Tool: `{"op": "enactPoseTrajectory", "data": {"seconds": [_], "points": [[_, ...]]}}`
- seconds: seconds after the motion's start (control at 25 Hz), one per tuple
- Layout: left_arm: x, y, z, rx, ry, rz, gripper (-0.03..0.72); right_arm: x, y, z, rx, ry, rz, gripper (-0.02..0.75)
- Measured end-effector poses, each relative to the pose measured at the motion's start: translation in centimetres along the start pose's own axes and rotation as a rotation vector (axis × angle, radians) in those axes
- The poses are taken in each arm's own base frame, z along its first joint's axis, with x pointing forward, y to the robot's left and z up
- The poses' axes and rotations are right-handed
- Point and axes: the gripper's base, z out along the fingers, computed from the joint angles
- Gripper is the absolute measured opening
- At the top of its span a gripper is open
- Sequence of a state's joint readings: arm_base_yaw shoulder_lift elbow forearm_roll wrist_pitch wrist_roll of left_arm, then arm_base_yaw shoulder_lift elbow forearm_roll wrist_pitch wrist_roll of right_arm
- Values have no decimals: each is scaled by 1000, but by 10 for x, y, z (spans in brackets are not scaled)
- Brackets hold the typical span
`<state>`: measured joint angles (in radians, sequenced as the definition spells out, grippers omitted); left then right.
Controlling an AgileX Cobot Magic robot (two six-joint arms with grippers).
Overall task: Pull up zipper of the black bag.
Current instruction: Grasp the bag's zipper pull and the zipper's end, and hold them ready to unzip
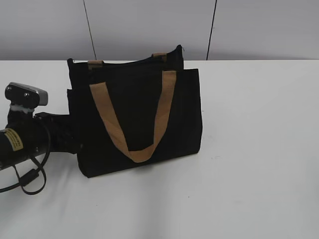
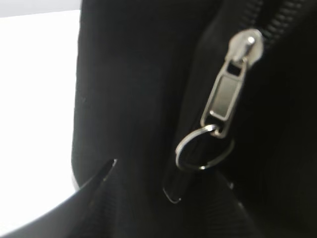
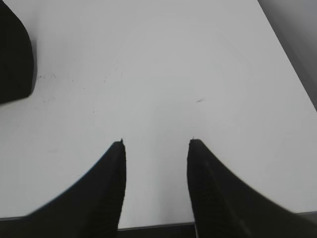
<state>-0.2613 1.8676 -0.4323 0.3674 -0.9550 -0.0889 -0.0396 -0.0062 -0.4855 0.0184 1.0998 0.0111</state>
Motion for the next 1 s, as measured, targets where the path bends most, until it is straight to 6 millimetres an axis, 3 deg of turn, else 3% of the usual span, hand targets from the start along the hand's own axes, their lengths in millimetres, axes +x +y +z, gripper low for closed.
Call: {"op": "enactPoseTrajectory", "data": {"seconds": [0.16, 0.28, 0.36, 0.48, 0.56, 0.8, 1.0], "points": [[1, -1, 0, 10, 8, 5, 298, 0, 0, 0, 0, 0, 0, 328], [3, -1, 0, 13, 27, -4, 96, 0, 0, 0, 0, 0, 0, 328], [4, -1, 0, 13, 36, -9, 39, 0, 0, 0, 0, 0, 0, 328], [-2, -1, -3, 6, 37, -2, 27, 0, 0, 0, 0, 0, 0, 328], [-15, 0, -10, -9, 16, 18, 25, 0, 0, 0, 0, 0, 0, 328], [-63, 3, -50, -113, -33, 56, 25, 0, 0, 0, 0, 0, 0, 328], [-88, 1, -78, -162, -93, 71, 25, 0, 0, 0, 0, 0, 0, 328]]}}
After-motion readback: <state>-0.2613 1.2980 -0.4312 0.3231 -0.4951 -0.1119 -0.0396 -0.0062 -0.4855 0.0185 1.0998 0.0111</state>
